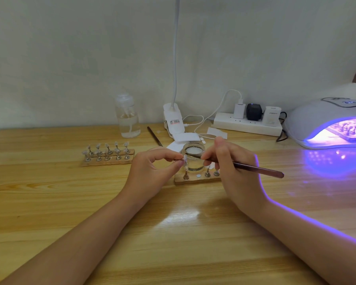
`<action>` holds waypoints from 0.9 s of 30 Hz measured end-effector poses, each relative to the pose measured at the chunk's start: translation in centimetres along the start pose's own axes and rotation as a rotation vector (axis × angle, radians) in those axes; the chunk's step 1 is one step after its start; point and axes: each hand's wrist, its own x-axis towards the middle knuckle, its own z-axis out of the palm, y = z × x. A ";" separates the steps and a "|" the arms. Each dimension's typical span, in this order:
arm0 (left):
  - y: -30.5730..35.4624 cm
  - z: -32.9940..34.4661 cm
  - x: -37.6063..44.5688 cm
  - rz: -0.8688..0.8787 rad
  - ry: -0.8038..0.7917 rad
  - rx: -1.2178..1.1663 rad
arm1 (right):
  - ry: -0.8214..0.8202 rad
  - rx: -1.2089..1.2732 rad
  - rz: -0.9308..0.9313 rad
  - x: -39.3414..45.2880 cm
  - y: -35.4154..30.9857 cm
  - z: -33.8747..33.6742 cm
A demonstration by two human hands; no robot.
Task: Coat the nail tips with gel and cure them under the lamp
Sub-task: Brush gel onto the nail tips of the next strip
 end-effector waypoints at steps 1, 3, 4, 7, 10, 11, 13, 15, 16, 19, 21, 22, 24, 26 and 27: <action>0.0 0.0 0.0 -0.002 0.001 0.002 | -0.002 0.009 0.005 -0.1 0.0 0.0; 0.0 0.0 0.0 -0.006 0.001 0.005 | 0.000 0.025 0.007 -0.2 -0.1 0.0; 0.0 0.0 0.0 -0.011 -0.001 0.007 | -0.002 0.034 0.008 -0.2 -0.1 0.0; 0.0 -0.1 0.0 -0.016 -0.007 0.007 | -0.023 0.049 0.021 -0.3 -0.2 0.1; 0.1 -0.1 0.0 -0.012 -0.004 0.001 | -0.020 0.081 0.048 -0.4 -0.3 0.1; 0.1 0.0 0.0 -0.012 -0.003 -0.003 | -0.009 0.085 0.045 -0.4 -0.4 0.0; 0.0 0.0 0.0 -0.008 -0.002 -0.006 | 0.011 0.071 0.019 -0.3 -0.3 0.0; 0.0 0.1 0.0 -0.003 -0.003 -0.008 | 0.012 0.029 -0.010 -0.2 -0.3 0.0; 0.0 0.1 0.0 -0.001 -0.004 -0.009 | 0.007 0.010 -0.015 -0.1 -0.2 0.1; 0.1 0.1 0.0 0.007 -0.002 -0.011 | -0.011 -0.013 0.011 -0.1 -0.1 0.1; 0.1 0.1 0.0 0.011 0.004 -0.014 | -0.014 -0.009 0.013 -0.1 0.0 0.2; 0.1 0.1 0.0 0.012 0.008 -0.014 | -0.014 -0.004 0.012 -0.2 0.0 0.2; 0.0 0.1 0.1 0.012 0.009 -0.005 | -0.017 0.003 0.011 -0.2 0.0 0.2; 0.0 0.0 0.1 0.011 0.007 0.006 | -0.024 0.015 0.013 -0.3 0.0 0.2; -0.1 0.0 0.1 0.012 0.007 0.009 | -0.030 0.023 0.016 -0.3 0.0 0.1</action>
